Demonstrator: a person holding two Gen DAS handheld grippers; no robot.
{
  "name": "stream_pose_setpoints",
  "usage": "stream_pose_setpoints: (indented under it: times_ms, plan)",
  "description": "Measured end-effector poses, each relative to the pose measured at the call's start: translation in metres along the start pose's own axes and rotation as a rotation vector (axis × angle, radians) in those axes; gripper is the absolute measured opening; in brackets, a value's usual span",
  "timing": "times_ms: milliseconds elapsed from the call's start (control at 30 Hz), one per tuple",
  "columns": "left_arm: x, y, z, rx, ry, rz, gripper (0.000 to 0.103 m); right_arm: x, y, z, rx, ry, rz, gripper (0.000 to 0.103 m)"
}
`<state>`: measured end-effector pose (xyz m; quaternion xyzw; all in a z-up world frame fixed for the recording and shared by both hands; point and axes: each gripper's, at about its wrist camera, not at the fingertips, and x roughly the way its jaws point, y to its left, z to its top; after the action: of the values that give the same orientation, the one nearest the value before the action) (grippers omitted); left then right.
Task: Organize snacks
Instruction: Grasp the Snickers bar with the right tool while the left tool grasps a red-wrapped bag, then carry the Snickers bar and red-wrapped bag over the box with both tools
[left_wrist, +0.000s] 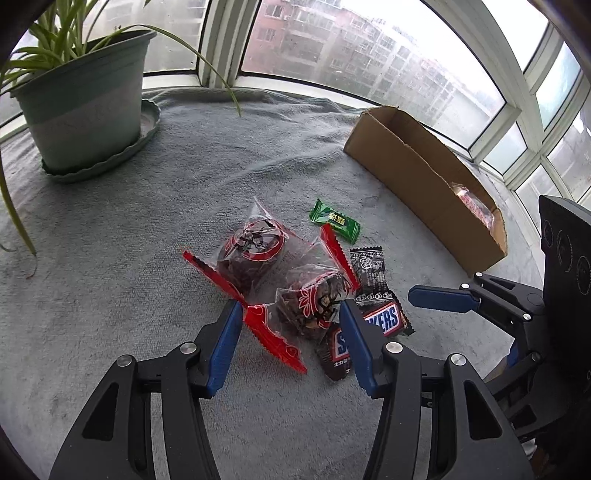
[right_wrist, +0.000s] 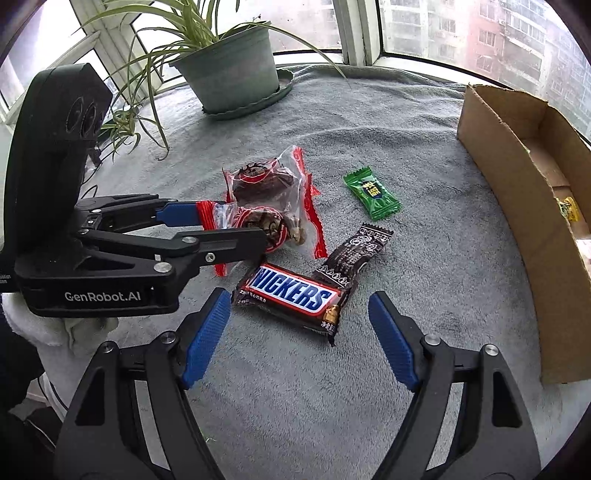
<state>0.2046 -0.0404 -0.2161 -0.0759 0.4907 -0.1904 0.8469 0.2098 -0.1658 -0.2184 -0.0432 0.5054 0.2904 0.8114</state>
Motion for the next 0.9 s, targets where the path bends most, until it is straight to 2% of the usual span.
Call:
stream_pose_setpoints:
  times_ms: [200, 333, 367, 467, 667, 733, 800, 900]
  plan:
    - [0.007, 0.004, 0.003, -0.001, 0.014, -0.027, 0.054, 0.008, 0.002, 0.004, -0.022, 0.015, 0.006, 0.068]
    - [0.008, 0.002, 0.003, 0.003, 0.014, -0.046, 0.053, 0.013, 0.006, 0.007, -0.06, 0.04, -0.016, 0.069]
    - [0.008, 0.001, 0.002, 0.007, 0.012, -0.045, 0.051, 0.014, 0.007, 0.007, -0.068, 0.043, -0.022, 0.07]
    - [0.007, 0.001, 0.001, -0.003, 0.002, -0.073, 0.033, 0.019, 0.01, 0.008, -0.068, 0.043, -0.045, 0.072]
    - [0.004, 0.004, -0.001, -0.01, -0.009, -0.078, 0.031, 0.023, 0.018, 0.007, -0.103, 0.035, -0.074, 0.073]
    - [0.001, 0.008, -0.001, -0.021, -0.017, -0.071, 0.03, 0.022, 0.018, 0.007, -0.102, 0.033, -0.073, 0.069]
    - [0.0, 0.012, -0.002, -0.031, -0.024, -0.067, 0.03, 0.021, 0.016, 0.007, -0.085, 0.029, -0.064, 0.06]
    - [-0.002, 0.016, -0.003, -0.045, -0.031, -0.064, 0.029, 0.019, 0.012, 0.006, -0.062, 0.032, -0.042, 0.058]
